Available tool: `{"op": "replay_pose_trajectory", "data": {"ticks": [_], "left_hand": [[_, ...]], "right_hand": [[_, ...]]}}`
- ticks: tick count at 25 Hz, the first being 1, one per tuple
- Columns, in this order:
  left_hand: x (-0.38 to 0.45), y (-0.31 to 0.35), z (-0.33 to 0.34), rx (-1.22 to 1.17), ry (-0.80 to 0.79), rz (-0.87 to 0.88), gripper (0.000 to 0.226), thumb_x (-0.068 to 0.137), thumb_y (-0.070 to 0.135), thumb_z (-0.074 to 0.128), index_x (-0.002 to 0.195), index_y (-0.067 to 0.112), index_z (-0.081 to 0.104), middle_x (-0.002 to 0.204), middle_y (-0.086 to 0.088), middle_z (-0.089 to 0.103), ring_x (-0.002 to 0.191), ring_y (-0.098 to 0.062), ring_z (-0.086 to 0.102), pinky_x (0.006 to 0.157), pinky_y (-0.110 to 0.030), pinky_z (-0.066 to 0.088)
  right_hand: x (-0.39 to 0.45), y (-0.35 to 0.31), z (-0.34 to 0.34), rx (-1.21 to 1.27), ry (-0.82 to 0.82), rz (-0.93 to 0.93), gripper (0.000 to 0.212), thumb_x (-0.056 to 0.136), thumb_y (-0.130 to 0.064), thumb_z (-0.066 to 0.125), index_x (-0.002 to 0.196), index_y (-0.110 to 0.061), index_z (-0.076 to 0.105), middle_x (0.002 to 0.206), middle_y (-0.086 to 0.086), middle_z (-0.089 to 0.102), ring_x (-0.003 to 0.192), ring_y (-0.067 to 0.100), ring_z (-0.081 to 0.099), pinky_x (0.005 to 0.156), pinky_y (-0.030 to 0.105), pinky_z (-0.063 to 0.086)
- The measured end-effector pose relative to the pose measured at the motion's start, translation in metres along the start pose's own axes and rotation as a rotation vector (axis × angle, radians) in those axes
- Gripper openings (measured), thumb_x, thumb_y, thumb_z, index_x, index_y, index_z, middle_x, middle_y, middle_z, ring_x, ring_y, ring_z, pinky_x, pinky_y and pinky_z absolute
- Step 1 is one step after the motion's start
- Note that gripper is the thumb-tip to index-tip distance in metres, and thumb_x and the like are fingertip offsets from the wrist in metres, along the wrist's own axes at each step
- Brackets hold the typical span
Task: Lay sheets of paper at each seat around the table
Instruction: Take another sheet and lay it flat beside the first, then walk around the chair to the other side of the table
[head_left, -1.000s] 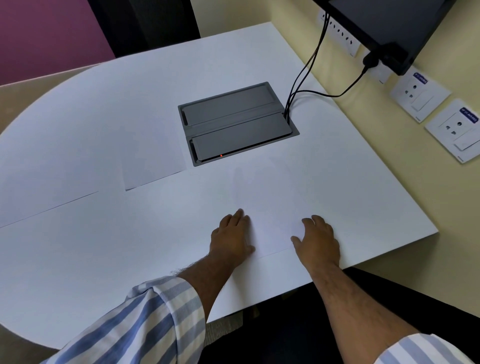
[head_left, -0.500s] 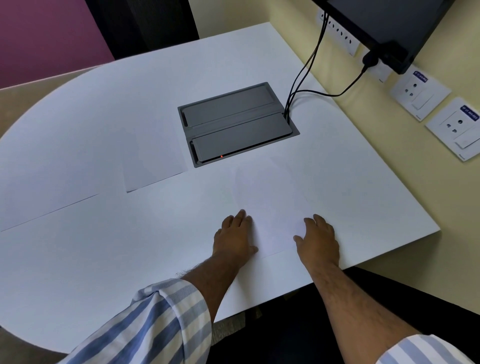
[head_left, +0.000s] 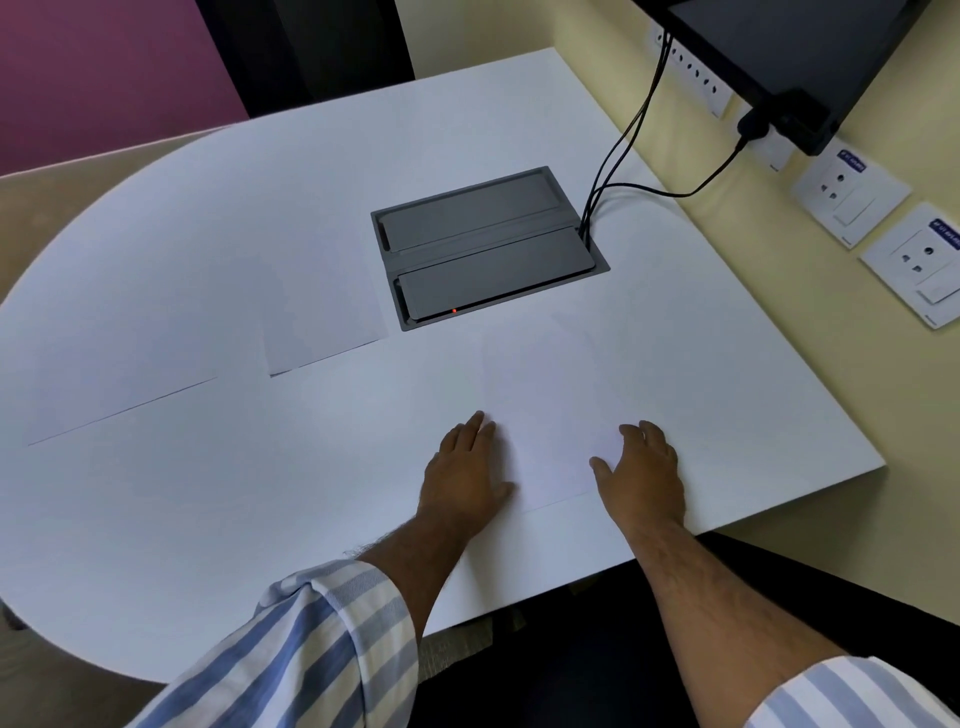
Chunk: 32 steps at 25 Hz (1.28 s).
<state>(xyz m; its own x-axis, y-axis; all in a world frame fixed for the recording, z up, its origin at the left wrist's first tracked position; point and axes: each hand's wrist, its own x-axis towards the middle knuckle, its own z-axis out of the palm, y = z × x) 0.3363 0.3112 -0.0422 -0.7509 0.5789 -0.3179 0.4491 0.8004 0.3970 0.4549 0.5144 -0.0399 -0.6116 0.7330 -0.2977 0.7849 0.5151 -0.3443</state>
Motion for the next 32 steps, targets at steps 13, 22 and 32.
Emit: {"op": "replay_pose_trajectory", "data": {"ticks": [13, 22, 32], "left_hand": [[-0.085, -0.074, -0.097, 0.002, 0.193, -0.155, 0.081, 0.093, 0.052, 0.068, 0.160, 0.021, 0.035, 0.174, 0.000, 0.022, 0.162, -0.023, 0.015, 0.127, -0.049, 0.028], [-0.191, -0.209, -0.166, -0.029, 0.307, -0.161, 0.071, 0.094, 0.053, 0.067, 0.154, 0.023, 0.046, 0.171, 0.002, 0.029, 0.160, -0.020, 0.019, 0.125, -0.044, 0.031], [-0.321, -0.392, -0.219, -0.197, 0.422, -0.184, 0.058, 0.096, 0.044, 0.069, 0.148, 0.025, 0.053, 0.164, 0.007, 0.037, 0.155, -0.014, 0.027, 0.119, -0.039, 0.039]], "right_hand": [[-0.060, -0.107, -0.025, 0.020, 0.020, -0.195, 0.055, 0.096, -0.039, 0.070, 0.143, -0.015, 0.056, 0.158, 0.003, 0.044, 0.141, 0.028, 0.045, 0.099, 0.047, 0.053], [-0.189, -0.209, -0.001, 0.124, 0.058, -0.195, 0.052, 0.096, -0.037, 0.071, 0.142, -0.016, 0.057, 0.153, 0.002, 0.048, 0.136, 0.029, 0.049, 0.098, 0.046, 0.052], [-0.346, -0.363, 0.092, 0.256, 0.022, -0.345, 0.053, 0.096, -0.035, 0.072, 0.143, -0.016, 0.056, 0.150, 0.003, 0.051, 0.135, 0.028, 0.052, 0.101, 0.048, 0.053]]}}
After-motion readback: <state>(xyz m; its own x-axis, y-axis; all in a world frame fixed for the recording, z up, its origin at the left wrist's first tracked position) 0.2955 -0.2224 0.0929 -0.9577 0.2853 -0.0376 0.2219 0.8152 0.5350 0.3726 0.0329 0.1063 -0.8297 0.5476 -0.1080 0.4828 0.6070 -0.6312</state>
